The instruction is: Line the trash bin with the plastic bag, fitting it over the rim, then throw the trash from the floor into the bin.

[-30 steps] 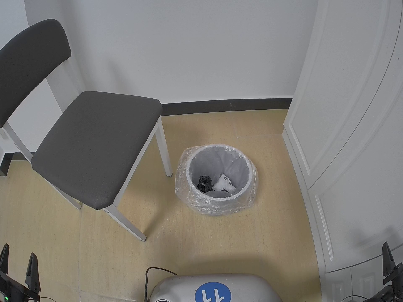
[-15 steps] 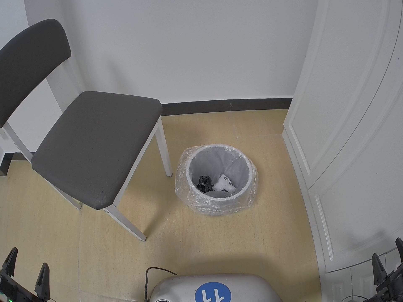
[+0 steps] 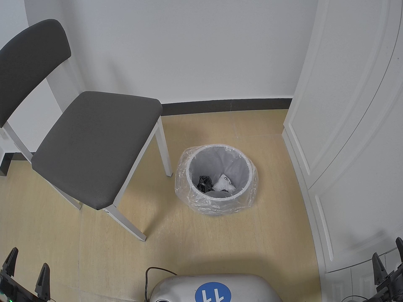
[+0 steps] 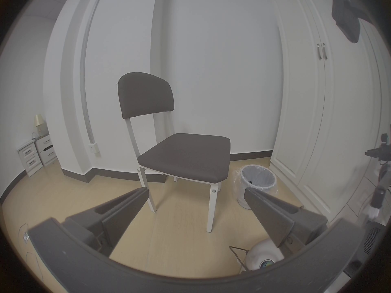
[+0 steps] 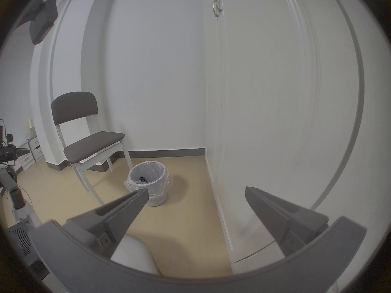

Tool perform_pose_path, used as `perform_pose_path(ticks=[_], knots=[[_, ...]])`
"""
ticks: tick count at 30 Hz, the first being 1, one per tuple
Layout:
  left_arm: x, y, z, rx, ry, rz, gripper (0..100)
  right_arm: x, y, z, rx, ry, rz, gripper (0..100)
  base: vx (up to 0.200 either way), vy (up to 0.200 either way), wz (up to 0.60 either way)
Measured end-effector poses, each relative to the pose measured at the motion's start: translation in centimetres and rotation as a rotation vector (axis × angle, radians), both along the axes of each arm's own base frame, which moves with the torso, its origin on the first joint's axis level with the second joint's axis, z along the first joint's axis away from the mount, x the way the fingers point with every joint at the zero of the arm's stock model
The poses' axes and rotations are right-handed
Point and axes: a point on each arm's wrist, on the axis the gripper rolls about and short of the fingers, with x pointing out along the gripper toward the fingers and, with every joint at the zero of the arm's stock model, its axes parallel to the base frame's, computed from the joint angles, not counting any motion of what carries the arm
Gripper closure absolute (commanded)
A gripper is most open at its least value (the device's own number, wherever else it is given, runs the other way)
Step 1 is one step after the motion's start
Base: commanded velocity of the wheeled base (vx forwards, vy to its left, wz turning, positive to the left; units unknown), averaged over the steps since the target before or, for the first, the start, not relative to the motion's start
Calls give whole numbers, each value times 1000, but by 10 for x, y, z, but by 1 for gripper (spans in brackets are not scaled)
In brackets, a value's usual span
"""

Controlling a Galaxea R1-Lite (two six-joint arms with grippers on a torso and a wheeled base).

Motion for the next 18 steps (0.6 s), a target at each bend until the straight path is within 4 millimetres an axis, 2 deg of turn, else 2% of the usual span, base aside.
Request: perform_pose_path(ticks=[18], knots=[[0,0,0,-20,-1,7,0,0,0,0,7,4,3,0,0,0,0]])
